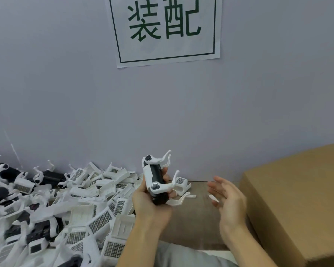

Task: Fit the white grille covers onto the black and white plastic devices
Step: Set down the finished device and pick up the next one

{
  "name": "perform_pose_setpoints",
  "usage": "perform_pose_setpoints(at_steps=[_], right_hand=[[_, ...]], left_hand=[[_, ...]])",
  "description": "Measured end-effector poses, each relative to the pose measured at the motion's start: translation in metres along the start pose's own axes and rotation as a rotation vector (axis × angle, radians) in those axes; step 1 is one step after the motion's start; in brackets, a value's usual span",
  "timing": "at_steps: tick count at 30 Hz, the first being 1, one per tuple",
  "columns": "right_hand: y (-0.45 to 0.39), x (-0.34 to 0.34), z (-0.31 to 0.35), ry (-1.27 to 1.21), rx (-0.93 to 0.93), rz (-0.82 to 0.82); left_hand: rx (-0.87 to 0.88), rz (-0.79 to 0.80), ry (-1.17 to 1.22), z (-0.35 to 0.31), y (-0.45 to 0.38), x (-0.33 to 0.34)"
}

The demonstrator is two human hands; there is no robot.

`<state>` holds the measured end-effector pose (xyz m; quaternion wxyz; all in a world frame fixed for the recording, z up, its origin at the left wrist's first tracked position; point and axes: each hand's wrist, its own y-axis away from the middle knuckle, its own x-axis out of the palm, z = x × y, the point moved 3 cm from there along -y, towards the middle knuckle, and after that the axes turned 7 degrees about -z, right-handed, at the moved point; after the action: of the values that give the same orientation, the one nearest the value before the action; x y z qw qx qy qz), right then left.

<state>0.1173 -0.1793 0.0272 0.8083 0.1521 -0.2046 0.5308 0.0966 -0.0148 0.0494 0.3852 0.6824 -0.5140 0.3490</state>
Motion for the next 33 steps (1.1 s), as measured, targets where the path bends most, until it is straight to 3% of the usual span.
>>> perform_pose_setpoints(at_steps=[4, 7, 10, 12, 15, 19, 22, 24, 26, 30, 31, 33], right_hand=[[0.004, 0.0, 0.003, 0.139, -0.133, -0.01], [0.013, 0.005, 0.008, 0.339, -0.388, 0.062], [0.025, 0.02, 0.004, 0.561, -0.503, 0.322], [0.034, 0.029, -0.003, 0.652, -0.495, 0.509], [0.035, 0.03, -0.006, 0.564, -0.36, 0.536], [0.023, 0.024, 0.004, 0.448, 0.079, 0.442], [0.016, 0.007, 0.032, 0.617, 0.296, 0.534], [0.013, -0.005, 0.061, 0.687, 0.267, 0.582], [0.003, -0.012, 0.1, 0.545, 0.065, 0.436], [-0.024, -0.054, 0.188, -0.337, -0.229, 0.088], [-0.031, -0.068, 0.199, -0.434, -0.228, -0.005], [-0.042, -0.083, 0.196, -0.39, -0.184, -0.132]], left_hand=[[0.046, -0.032, -0.141, 0.0, -0.002, 0.0], [0.221, -0.135, -0.51, 0.0, -0.007, 0.002], [0.543, -0.314, -0.925, 0.001, -0.005, 0.005], [0.676, -0.274, -1.061, 0.003, 0.005, 0.017], [0.639, -0.066, -1.209, 0.009, 0.013, 0.035], [0.613, 0.016, -1.383, 0.01, 0.019, 0.048], [0.728, -0.138, -1.384, -0.005, 0.023, 0.047], [0.773, -0.222, -1.289, -0.019, 0.025, 0.044], [0.752, -0.256, -1.228, -0.028, 0.025, 0.041], [0.694, -0.26, -1.222, -0.022, 0.025, 0.037], [0.679, -0.256, -1.238, -0.02, 0.025, 0.038], [0.667, -0.243, -1.326, -0.015, 0.024, 0.04]])
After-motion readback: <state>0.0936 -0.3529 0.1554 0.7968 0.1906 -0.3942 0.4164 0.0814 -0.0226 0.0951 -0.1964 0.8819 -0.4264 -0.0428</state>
